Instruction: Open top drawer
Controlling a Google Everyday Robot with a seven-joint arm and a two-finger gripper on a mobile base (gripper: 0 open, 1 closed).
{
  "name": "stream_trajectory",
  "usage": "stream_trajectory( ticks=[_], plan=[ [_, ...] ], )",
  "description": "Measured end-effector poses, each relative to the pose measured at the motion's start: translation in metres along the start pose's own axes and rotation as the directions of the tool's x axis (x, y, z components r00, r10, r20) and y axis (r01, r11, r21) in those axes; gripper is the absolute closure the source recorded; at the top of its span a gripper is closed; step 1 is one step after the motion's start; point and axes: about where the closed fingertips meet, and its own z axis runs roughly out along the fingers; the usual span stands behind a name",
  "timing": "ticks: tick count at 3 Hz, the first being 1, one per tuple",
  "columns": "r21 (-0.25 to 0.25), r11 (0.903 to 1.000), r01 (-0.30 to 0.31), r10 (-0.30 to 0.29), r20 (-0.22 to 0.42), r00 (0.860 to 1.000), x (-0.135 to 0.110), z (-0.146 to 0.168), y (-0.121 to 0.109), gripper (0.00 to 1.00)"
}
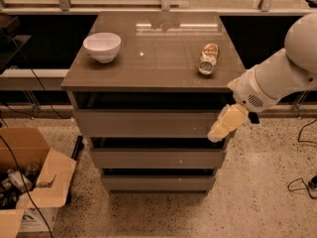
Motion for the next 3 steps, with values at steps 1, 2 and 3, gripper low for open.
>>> stream_trajectory(
  ticks=[1, 2, 3],
  plan=[
    [-0.014, 0.9967, -0.08, 0.081, 0.003, 0.997, 0.018, 0.028, -0.005, 0.0],
    [-0.035, 0.9937, -0.106, 0.107, 0.03, 0.994, 0.016, 0.056, -0.016, 0.0],
    [-0.058, 0.9942, -0.09, 0.093, 0.055, 0.994, 0.004, 0.084, -0.033, 0.0]
  ],
)
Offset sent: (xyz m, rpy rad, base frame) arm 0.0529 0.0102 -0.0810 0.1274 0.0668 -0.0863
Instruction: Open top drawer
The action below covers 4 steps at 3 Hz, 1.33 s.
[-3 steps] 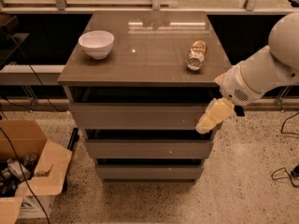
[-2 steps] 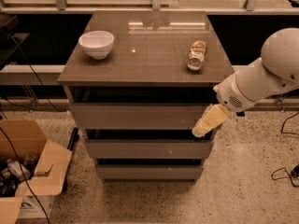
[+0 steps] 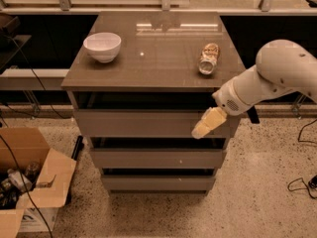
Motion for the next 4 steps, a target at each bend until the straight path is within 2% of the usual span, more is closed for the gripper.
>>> stream_trajectory(
  ticks=[1, 2, 3, 4],
  plan=[
    [-0.039, 0.9986, -0.035, 0.035, -0.019, 0.999, 0.008, 0.03, -0.013, 0.0],
    [-0.045, 0.9982, -0.039, 0.039, -0.021, 0.999, 0.01, 0.035, -0.014, 0.0],
    [-0.002, 0.9991, -0.042, 0.042, -0.048, 0.998, 0.013, 0.04, -0.015, 0.0],
    [0.057, 0.9978, -0.034, 0.037, -0.052, 0.998, 0.022, 0.061, -0.015, 0.0]
  ],
)
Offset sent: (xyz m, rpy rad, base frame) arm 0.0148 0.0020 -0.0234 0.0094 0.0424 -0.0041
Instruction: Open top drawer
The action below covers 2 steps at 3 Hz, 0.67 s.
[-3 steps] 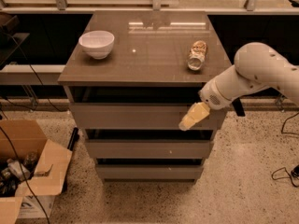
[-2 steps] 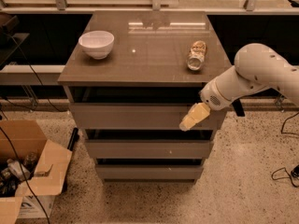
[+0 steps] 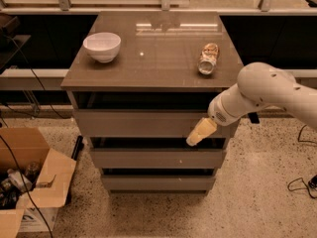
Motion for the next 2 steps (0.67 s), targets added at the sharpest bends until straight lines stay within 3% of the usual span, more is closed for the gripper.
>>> stream_trajectory(
  ticks=[1, 2],
  plan=[
    [0.032, 0.9995, 0.006, -0.007, 0.005, 1.0, 0.003, 0.025, -0.01, 0.0],
    [0.029, 0.9996, -0.004, 0.005, -0.028, 1.0, 0.007, 0.044, -0.017, 0.17]
  ],
)
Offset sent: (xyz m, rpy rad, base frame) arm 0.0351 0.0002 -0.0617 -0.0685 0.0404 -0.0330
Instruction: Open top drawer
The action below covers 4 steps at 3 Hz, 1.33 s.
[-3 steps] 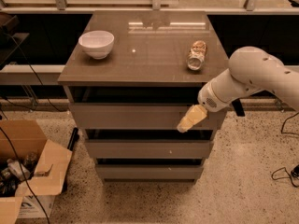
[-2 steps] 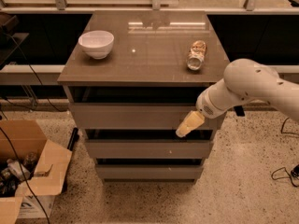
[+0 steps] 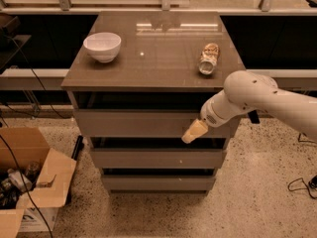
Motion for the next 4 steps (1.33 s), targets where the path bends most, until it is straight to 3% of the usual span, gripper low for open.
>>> stream_trajectory(
  ticks=[2, 3, 4],
  plan=[
    [-0.025, 0.9994, -0.025, 0.024, -0.036, 0.999, 0.0079, 0.0014, -0.0002, 0.64],
    [-0.025, 0.9994, -0.025, 0.024, -0.036, 0.999, 0.0054, -0.0031, -0.0006, 0.62],
    [-0.025, 0.9994, -0.025, 0.024, -0.036, 0.999, 0.0049, -0.0039, -0.0006, 0.38]
  ],
)
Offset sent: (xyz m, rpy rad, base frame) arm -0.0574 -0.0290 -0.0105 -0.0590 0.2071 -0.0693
